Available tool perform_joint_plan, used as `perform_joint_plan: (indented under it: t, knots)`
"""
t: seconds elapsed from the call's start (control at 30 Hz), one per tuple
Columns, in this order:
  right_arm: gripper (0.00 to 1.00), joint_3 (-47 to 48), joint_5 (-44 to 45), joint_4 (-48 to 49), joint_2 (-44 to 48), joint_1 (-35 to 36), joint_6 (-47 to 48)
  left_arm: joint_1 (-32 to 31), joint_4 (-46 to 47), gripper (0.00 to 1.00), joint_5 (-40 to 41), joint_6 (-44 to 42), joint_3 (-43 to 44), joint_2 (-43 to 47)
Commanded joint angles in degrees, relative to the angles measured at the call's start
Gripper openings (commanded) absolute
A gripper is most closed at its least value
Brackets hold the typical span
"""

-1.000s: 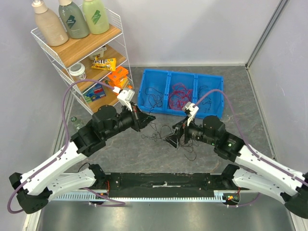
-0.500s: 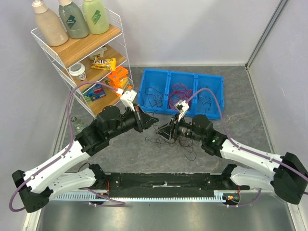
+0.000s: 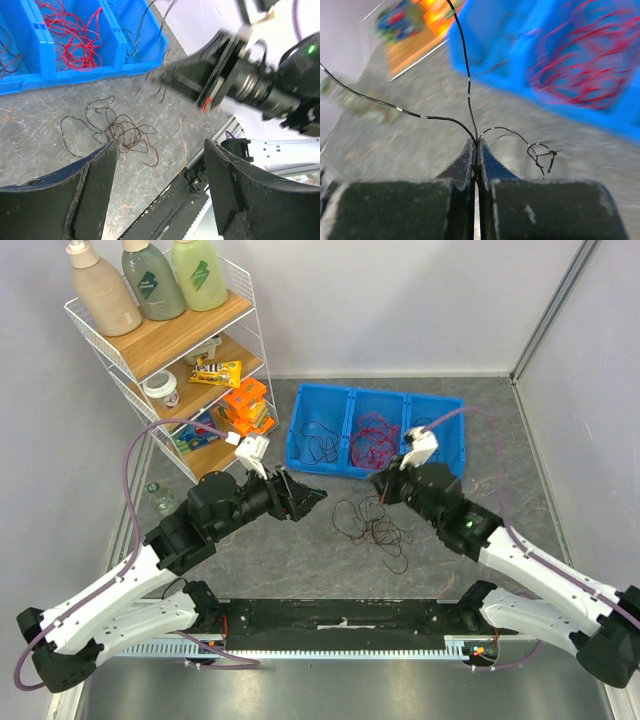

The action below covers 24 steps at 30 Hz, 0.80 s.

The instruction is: Untangle the cables

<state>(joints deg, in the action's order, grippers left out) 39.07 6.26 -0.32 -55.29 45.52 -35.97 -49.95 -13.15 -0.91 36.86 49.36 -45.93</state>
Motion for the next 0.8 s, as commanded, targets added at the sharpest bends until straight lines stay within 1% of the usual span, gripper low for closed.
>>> perform_joint_plan:
  t: [0.0, 0.03, 0.13, 0.27, 0.37, 0.4, 0.43, 0.47, 0.53, 0.57, 0.6, 0.67, 0.7, 0.77]
  knots:
    - [0.0, 9.8, 15.5, -13.3, -0.1, -9.8, 4.9, 0.3, 1.0, 0.77, 4.6, -3.2, -1.9, 2.5]
    - [0.0, 11.6, 15.3, -14.4, -1.4, -12.2, 5.4, 0.3, 0.8, 0.77, 4.9, -3.5, -2.3, 2.8]
    - [0.0, 14.8, 8.5, -14.4, -6.4, -21.7, 6.0, 0.3, 0.7, 0.77, 4.7, -4.1, -3.5, 2.6]
    - [0.0, 16.2, -1.0, -8.8, -14.4, -32.9, 5.7, 0.5, 2.2, 0.77, 3.2, -3.6, -5.8, 2.3]
    - [0.0, 18.8, -6.1, -7.5, -22.5, -38.3, 5.7, 0.4, 3.7, 0.77, 1.2, -2.5, -7.1, 1.5]
    - [0.03, 19.2, -7.8, -7.5, -25.1, -39.3, 6.3, 0.5, 4.3, 0.77, -0.5, -2.0, -7.5, 1.2]
    - [0.13, 20.1, -7.8, -7.9, -27.1, -39.7, 7.0, 0.4, 4.8, 0.77, -1.5, -1.4, -8.1, 0.8]
    - [0.28, 21.3, -7.8, -8.6, -28.7, -39.7, 8.6, 0.4, 5.5, 0.77, -2.5, -0.9, -8.8, 0.4]
    - [0.46, 23.4, -8.5, -12.2, -30.8, -39.5, 11.2, 0.4, 6.5, 0.77, -4.4, -0.1, -9.9, -0.6]
    - [0.54, 23.2, -8.7, -12.9, -30.3, -39.3, 11.6, 0.4, 6.7, 0.77, -4.9, 0.2, -10.2, -1.3]
    - [0.57, 22.5, -8.5, -13.3, -29.0, -38.8, 12.2, 0.4, 7.1, 0.77, -5.4, 0.5, -10.8, -2.0]
    - [0.65, 21.3, -5.1, -15.0, -24.9, -36.4, 13.2, 0.4, 8.5, 0.77, -6.0, 1.2, -11.5, -3.5]
    - [0.67, 20.7, -2.7, -16.0, -23.0, -35.2, 13.4, 0.5, 9.2, 0.77, -6.6, 1.5, -11.8, -4.6]
    - [0.69, 17.8, -3.3, -16.9, -18.2, -32.6, 12.7, 0.4, 11.6, 0.77, -8.3, 2.5, -12.4, -7.1]
